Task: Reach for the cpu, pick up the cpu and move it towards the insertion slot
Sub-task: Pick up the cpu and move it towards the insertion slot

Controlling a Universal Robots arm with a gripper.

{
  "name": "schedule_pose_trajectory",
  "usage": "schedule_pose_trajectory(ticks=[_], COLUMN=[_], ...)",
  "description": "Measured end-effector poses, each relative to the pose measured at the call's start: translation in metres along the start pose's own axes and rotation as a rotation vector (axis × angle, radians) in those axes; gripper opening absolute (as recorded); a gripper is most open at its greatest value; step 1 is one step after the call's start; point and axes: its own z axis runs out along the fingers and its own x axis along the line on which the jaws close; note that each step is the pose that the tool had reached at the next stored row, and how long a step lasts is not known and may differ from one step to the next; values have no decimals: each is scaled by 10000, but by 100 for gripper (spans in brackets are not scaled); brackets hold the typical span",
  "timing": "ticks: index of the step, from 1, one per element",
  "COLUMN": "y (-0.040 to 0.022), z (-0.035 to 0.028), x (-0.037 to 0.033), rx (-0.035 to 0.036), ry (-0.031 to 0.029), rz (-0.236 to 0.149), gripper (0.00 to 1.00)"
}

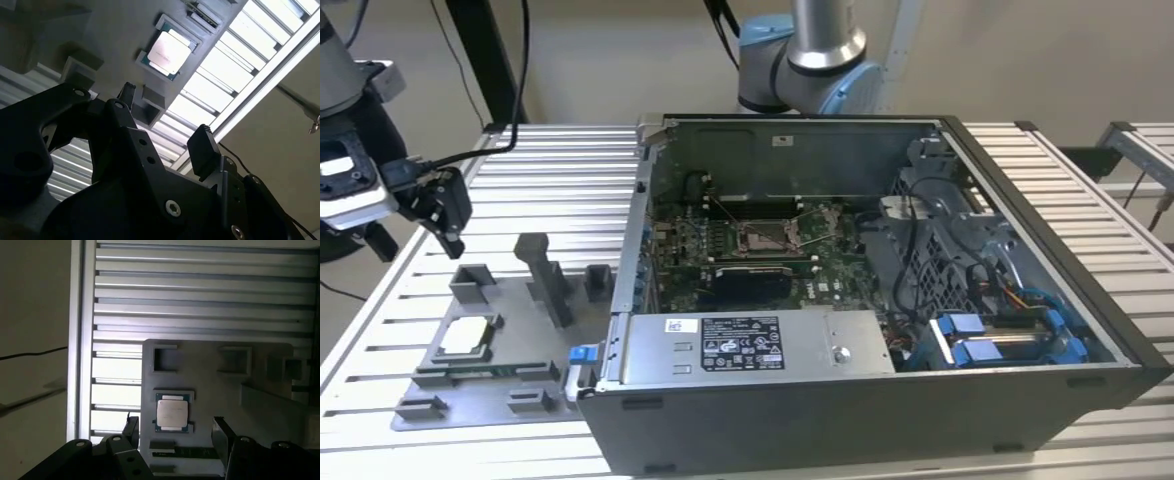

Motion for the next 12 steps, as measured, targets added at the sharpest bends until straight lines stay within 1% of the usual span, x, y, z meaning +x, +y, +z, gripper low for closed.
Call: schedule_pose_trajectory(ticks=[12], y=[-4], z=[110], x=[1], rx=[-1], ry=[-1], rz=[0], gripper=[100])
